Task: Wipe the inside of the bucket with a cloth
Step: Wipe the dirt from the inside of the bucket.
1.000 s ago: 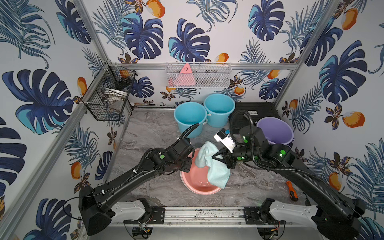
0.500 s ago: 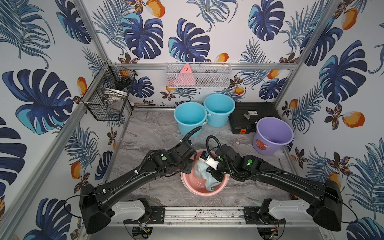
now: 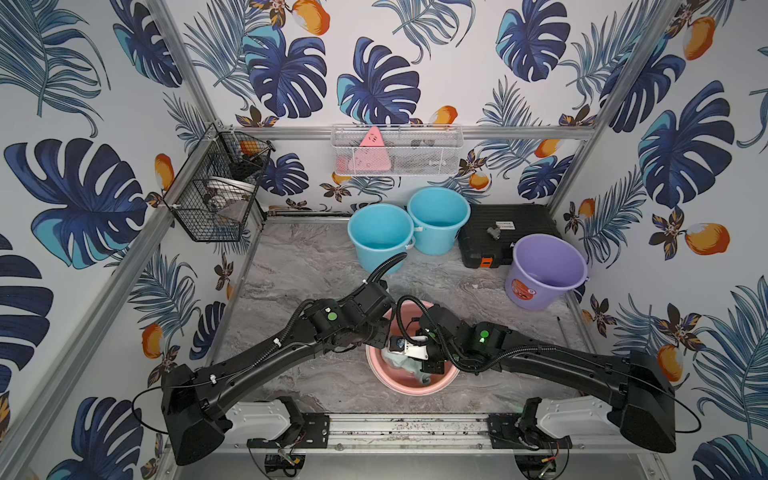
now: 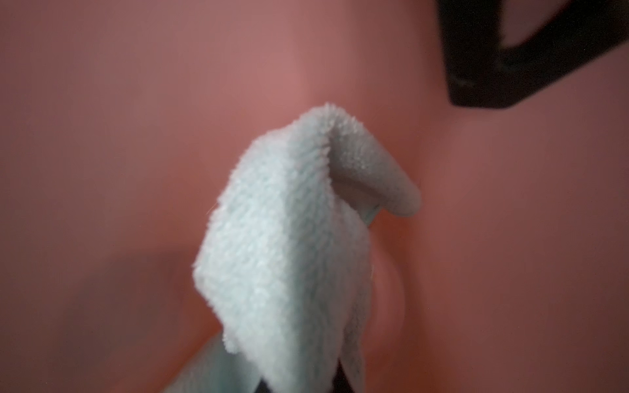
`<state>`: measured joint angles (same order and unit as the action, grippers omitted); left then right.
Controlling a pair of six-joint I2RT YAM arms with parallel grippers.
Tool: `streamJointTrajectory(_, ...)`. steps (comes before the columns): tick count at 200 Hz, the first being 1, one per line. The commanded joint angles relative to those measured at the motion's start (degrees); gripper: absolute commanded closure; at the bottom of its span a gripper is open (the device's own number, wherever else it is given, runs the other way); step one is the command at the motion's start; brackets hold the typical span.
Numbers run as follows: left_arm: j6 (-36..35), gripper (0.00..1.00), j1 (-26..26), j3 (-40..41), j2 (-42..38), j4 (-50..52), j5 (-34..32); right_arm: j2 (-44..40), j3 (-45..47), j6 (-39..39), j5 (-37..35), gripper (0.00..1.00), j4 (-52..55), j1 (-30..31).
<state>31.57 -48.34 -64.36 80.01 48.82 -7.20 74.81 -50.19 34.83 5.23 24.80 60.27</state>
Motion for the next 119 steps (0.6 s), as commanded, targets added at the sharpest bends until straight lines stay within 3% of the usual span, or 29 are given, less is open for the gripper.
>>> streamJointTrajectory(1, -0.28, 1.00, 0.00, 0.66, -0.11, -2.75, 1.73, 0.34, 1.19, 4.03, 1.10, 1.00, -0.86, 0.12)
streamJointTrajectory(15, -0.46, 1.00, 0.00, 1.00, -0.59, -2.46, 2.06, 0.18, 2.02, 4.67, 0.44, 1.00, -0.23, 0.18)
streamJointTrajectory(39, -0.70, 0.84, -0.01, 1.75, -1.41, -2.48, 2.37, -0.09, 3.13, 6.24, 0.21, 1.00, 0.84, 0.12)
streamJointTrajectory(94, -3.10, 0.64, 1.70, 1.17, 1.13, -2.80, 1.22, -0.39, 5.10, 10.04, 1.08, 1.00, 2.34, 0.16)
streamJointTrajectory(104, -3.84, 0.64, 2.35, 0.65, 1.76, -2.41, 0.88, -0.13, 5.11, 10.42, 1.01, 1.00, 2.70, 0.14)
streamJointTrajectory(119, -5.04, 0.71, 3.93, 0.65, 1.94, -2.75, 1.74, 0.63, 4.94, 10.82, 0.36, 1.00, 3.63, 0.16)
